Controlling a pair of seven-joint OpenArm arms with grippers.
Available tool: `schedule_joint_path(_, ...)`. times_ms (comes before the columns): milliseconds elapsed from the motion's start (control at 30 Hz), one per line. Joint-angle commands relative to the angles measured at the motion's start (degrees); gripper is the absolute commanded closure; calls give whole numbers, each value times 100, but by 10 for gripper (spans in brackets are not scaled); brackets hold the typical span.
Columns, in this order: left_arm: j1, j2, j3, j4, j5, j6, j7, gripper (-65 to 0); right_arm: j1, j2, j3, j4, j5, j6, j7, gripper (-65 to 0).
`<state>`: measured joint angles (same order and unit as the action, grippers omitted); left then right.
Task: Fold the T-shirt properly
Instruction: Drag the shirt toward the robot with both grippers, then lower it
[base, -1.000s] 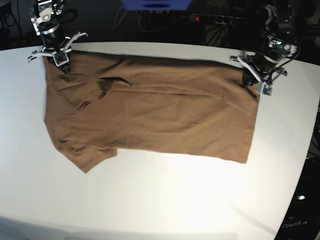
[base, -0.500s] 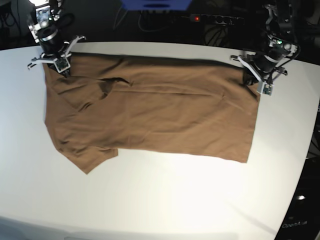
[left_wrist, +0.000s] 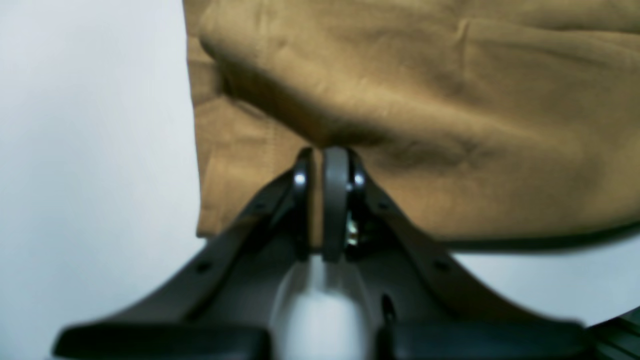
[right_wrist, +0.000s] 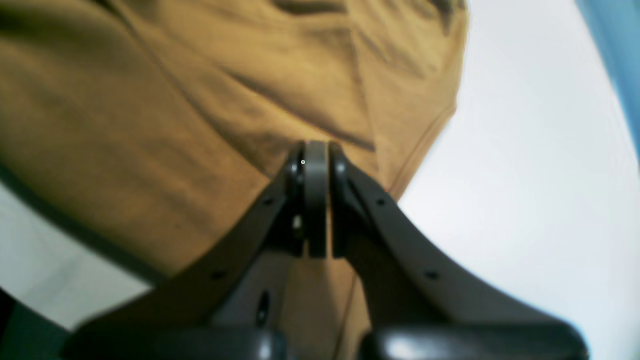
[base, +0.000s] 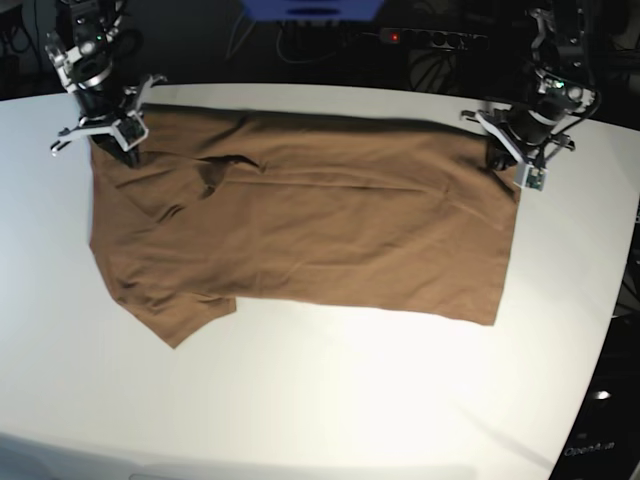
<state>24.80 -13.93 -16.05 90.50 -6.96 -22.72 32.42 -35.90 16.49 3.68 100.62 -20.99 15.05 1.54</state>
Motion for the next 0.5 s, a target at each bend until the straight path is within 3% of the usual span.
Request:
schedule_joint_path(0, 355, 79, 63, -281, 657, -44, 2001, -36, 25, 52, 41, 149, 11, -67, 123, -7)
schedule_joint_path(267, 707, 290, -351, 695, 683, -44, 2010, -36, 148, 52, 5, 158, 11, -67, 123, -7)
schedule_joint_path(467, 566, 290, -359, 537, 709, -44, 2010, -36, 148, 52, -3, 167, 11, -67, 123, -7)
